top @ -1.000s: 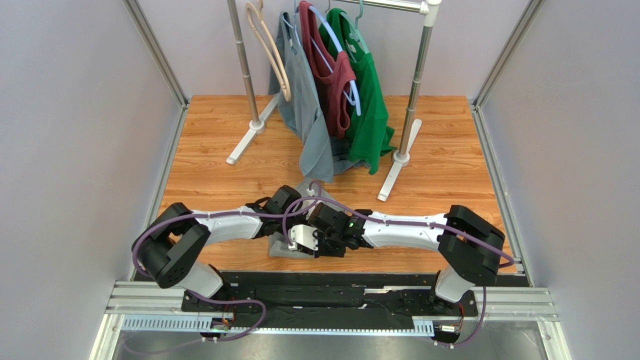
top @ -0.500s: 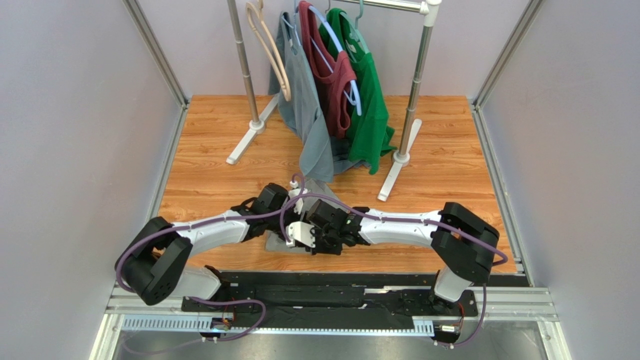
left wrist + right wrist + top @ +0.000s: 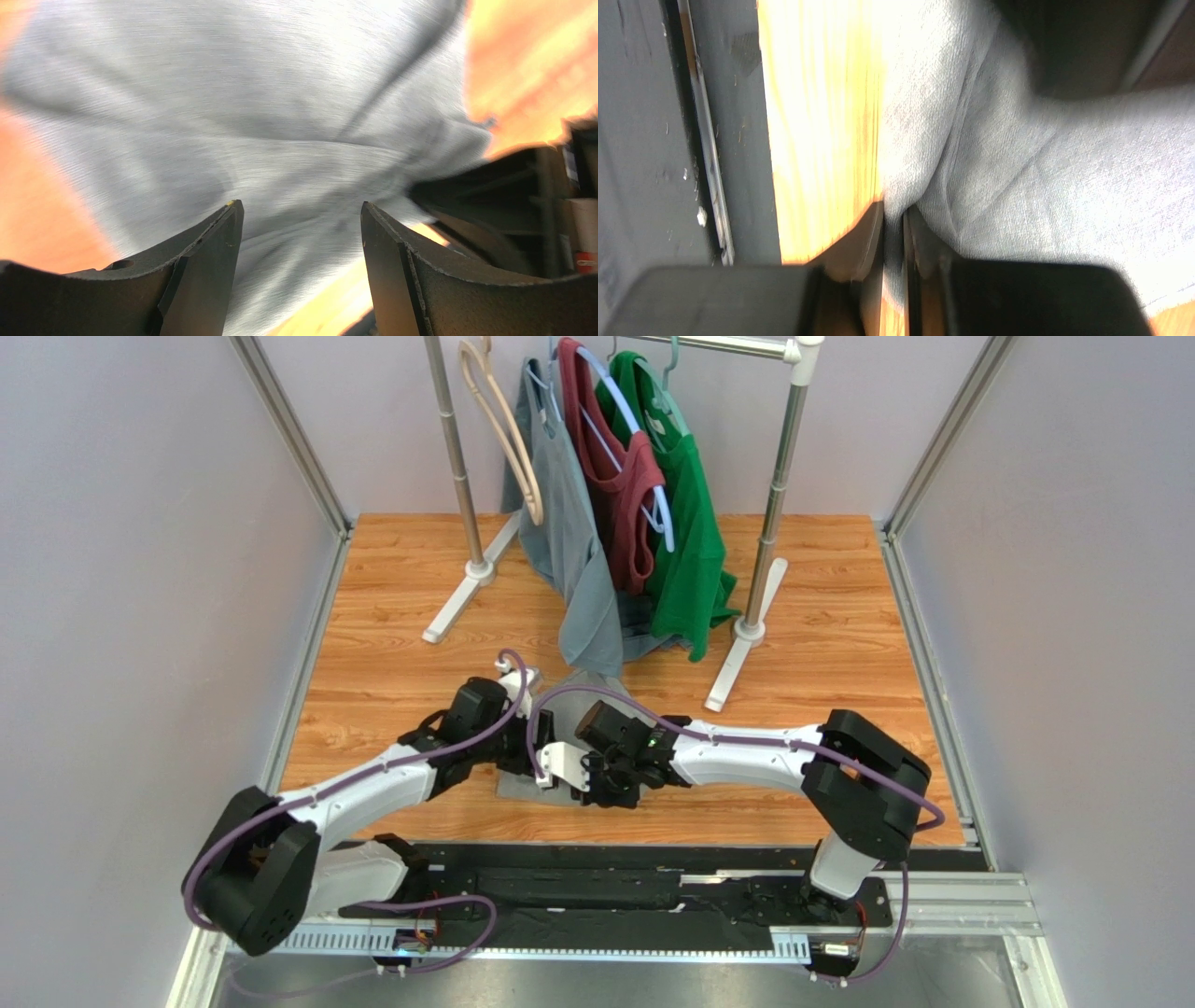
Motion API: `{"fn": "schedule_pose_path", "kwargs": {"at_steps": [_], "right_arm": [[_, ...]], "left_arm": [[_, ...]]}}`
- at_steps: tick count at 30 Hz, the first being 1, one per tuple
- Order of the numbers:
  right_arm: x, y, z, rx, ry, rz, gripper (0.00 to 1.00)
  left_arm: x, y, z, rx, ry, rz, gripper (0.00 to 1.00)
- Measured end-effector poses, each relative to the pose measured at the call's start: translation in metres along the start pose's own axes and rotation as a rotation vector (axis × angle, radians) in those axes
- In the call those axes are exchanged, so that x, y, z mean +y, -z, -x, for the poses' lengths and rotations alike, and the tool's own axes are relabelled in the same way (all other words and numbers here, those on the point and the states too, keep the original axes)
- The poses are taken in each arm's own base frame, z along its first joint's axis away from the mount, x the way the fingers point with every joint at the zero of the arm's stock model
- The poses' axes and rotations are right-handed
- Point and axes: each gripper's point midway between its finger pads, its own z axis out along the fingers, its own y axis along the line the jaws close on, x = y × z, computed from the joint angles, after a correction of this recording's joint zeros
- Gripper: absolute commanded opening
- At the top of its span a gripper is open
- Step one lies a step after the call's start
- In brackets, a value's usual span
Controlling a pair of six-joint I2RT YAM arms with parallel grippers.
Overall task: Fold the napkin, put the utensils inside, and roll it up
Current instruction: Roll the napkin at the center of the board.
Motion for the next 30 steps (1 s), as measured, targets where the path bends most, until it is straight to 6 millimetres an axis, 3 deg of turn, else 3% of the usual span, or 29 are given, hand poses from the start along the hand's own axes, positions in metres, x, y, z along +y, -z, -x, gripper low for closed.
{"fn": "schedule_pose_path", "kwargs": {"at_steps": [5,11,15,25,30], "right_arm": [[0.0,0.002,-0.003,0.007,-0.025,0.027,0.0],[0.001,0.003,-0.003,0.019,-0.065,0.085,0.0],[0.002,0.004,-0.004,0.021,-0.107,0.138,0.0],[0.002,0.008,-0.004,0.022,-0.272,0.313,0.0],[0.006,0.012,-0.008,0.032,-0.354,0.393,0.0]], "left_arm": [[0.023,0.019,0.011,-0.115,0.066,0.105,0.7],[0.025,0.045,0.028,-0.312,0.085,0.124,0.69],[0.025,0.053,0.023,-0.37,0.074,0.105,0.69],[0.006,0.044,0.032,-0.404,-0.022,-0.018,0.66],[-0.003,0.023,0.019,-0.307,-0.05,-0.099,0.65]]}}
